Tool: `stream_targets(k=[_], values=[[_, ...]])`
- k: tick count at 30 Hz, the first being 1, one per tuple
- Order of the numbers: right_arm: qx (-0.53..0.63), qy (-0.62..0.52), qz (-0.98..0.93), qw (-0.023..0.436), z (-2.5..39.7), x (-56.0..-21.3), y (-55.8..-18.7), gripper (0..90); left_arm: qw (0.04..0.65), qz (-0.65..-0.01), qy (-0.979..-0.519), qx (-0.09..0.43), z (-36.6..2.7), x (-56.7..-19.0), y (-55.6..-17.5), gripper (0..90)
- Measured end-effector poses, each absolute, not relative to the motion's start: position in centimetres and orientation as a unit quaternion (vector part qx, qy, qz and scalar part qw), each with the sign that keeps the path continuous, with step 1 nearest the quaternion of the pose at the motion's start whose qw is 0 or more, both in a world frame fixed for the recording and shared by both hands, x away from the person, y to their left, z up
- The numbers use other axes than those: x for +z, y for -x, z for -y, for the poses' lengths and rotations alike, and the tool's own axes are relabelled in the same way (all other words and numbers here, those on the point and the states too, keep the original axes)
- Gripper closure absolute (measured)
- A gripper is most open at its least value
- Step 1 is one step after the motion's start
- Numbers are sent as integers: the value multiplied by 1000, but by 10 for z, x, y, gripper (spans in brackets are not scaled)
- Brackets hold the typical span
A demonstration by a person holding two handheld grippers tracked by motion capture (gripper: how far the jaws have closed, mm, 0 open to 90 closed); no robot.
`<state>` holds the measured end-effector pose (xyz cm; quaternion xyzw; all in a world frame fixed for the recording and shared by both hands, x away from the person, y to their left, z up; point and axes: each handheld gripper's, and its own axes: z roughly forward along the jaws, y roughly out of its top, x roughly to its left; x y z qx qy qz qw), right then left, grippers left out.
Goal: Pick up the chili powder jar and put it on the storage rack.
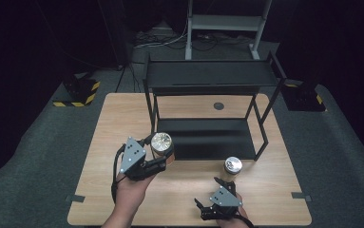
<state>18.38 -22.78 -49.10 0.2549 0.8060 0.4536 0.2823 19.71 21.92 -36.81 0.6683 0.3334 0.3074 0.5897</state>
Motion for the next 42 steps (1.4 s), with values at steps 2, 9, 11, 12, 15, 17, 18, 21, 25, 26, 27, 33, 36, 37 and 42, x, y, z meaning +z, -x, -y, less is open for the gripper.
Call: stream_targets(k=[2, 9, 11, 12, 15, 17, 18, 21, 25, 26, 27, 33, 36, 37, 42], values=[[454, -255, -806, 282, 228, -491, -184, 0, 589, -331, -668, 310, -217, -365, -200, 337], [455, -254, -806, 281, 229, -491, -184, 0, 599, -332, -662, 306, -214, -353, -210, 338], [454, -254, -806, 282, 229, -491, -184, 0, 598, -330, -662, 309, -212, -350, -212, 337], [454, -253, -806, 282, 229, -491, -184, 0, 598, -328, -663, 309, -211, -348, -213, 338], [455, -253, -806, 281, 228, -491, -184, 0, 600, -328, -661, 309, -210, -344, -216, 337], [455, -253, -806, 281, 229, -491, -184, 0, 601, -327, -661, 310, -208, -341, -219, 337], [455, -253, -806, 281, 229, -491, -185, 0, 601, -326, -660, 311, -208, -339, -220, 337], [456, -254, -806, 281, 229, -491, -185, 0, 602, -325, -659, 313, -207, -334, -224, 338], [457, -256, -805, 279, 230, -491, -185, 0, 605, -323, -656, 317, -206, -327, -227, 337], [457, -256, -805, 279, 229, -491, -185, 0, 604, -321, -656, 320, -205, -324, -228, 337], [457, -256, -805, 278, 230, -491, -185, 0, 604, -320, -655, 322, -204, -322, -229, 337], [458, -257, -805, 278, 230, -491, -185, 0, 606, -318, -649, 333, -201, -307, -235, 338], [458, -257, -804, 278, 230, -491, -185, 0, 610, -318, -644, 335, -201, -300, -239, 338], [459, -258, -804, 277, 230, -491, -185, 0, 612, -319, -642, 335, -201, -298, -240, 338], [461, -259, -803, 276, 231, -491, -186, 0, 613, -315, -638, 342, -199, -286, -246, 338]])
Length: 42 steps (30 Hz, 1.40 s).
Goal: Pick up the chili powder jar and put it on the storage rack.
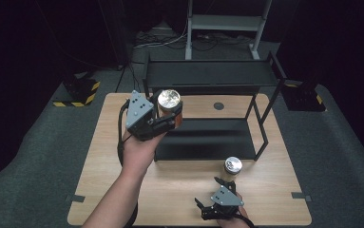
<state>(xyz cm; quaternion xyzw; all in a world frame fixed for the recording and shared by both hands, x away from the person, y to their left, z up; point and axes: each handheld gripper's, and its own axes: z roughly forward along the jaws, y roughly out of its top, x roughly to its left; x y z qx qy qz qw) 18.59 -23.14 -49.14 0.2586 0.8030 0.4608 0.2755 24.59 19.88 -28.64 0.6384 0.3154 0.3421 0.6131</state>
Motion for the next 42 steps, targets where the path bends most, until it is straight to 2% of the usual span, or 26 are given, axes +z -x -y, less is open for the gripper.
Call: stream_targets(k=[20, 42], values=[[466, -262, -800, 272, 234, -492, -186, 0, 627, -315, -616, 359, -182, -245, -272, 338], [471, -262, -797, 272, 236, -493, -186, 0, 615, -342, -603, 377, -164, -230, -311, 338]])
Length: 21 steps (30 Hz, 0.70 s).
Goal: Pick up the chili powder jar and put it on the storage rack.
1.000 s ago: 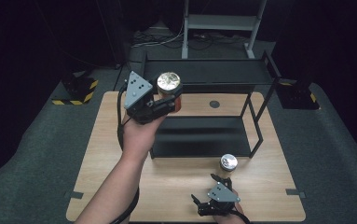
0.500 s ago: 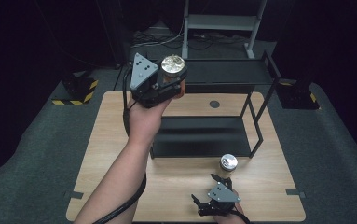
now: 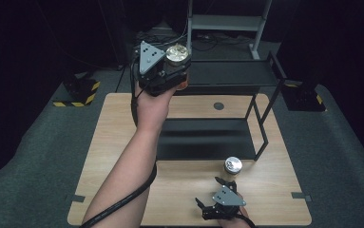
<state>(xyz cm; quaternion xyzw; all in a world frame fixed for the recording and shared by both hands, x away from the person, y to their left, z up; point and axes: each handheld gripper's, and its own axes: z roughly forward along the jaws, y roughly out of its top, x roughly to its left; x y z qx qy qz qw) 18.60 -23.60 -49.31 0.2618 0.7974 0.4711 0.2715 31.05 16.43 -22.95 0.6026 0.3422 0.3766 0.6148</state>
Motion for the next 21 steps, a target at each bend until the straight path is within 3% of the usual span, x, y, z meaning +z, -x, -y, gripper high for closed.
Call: stream_targets(k=[21], values=[[473, -258, -798, 269, 238, -493, -187, 0, 599, -355, -606, 384, -147, -228, -338, 338]])
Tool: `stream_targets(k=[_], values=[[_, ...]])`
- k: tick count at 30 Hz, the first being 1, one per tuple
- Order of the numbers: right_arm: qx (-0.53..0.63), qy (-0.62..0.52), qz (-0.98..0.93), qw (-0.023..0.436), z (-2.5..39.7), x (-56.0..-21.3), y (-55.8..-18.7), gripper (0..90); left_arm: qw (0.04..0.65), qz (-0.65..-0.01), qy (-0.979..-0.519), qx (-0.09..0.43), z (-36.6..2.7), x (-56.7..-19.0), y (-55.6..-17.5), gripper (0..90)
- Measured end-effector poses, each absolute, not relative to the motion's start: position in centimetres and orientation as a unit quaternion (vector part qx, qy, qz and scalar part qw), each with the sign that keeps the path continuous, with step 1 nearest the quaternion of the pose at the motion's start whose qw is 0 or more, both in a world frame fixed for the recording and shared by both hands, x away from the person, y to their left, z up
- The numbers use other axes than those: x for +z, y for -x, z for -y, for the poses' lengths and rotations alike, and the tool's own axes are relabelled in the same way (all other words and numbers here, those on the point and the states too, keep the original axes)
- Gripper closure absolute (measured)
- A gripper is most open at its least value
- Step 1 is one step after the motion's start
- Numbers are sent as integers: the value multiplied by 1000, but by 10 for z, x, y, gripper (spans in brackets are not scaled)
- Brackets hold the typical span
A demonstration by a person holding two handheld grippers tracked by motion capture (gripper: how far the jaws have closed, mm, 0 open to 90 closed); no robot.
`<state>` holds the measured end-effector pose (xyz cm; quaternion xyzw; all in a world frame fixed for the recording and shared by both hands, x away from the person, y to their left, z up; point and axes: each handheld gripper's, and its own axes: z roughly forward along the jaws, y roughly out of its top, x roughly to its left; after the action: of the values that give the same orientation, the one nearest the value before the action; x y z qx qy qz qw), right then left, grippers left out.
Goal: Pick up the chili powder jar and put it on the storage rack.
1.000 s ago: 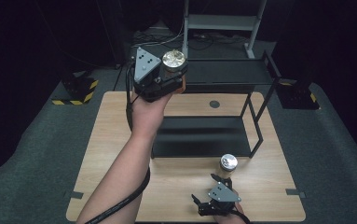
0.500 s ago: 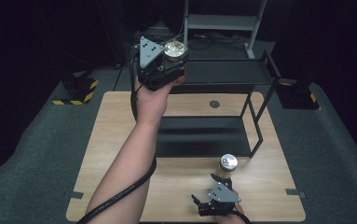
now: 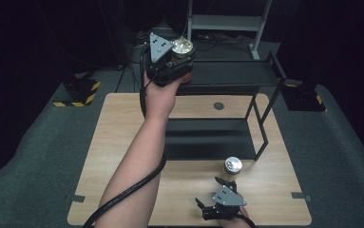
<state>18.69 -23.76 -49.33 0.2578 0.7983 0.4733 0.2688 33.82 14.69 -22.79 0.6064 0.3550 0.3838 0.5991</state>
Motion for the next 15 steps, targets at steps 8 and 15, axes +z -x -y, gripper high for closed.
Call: stream_targets(k=[8, 15], values=[[475, -258, -798, 269, 238, -494, -187, 0, 599, -360, -607, 378, -145, -231, -342, 338], [475, -258, -797, 268, 238, -494, -187, 0, 598, -364, -610, 370, -144, -233, -347, 338]])
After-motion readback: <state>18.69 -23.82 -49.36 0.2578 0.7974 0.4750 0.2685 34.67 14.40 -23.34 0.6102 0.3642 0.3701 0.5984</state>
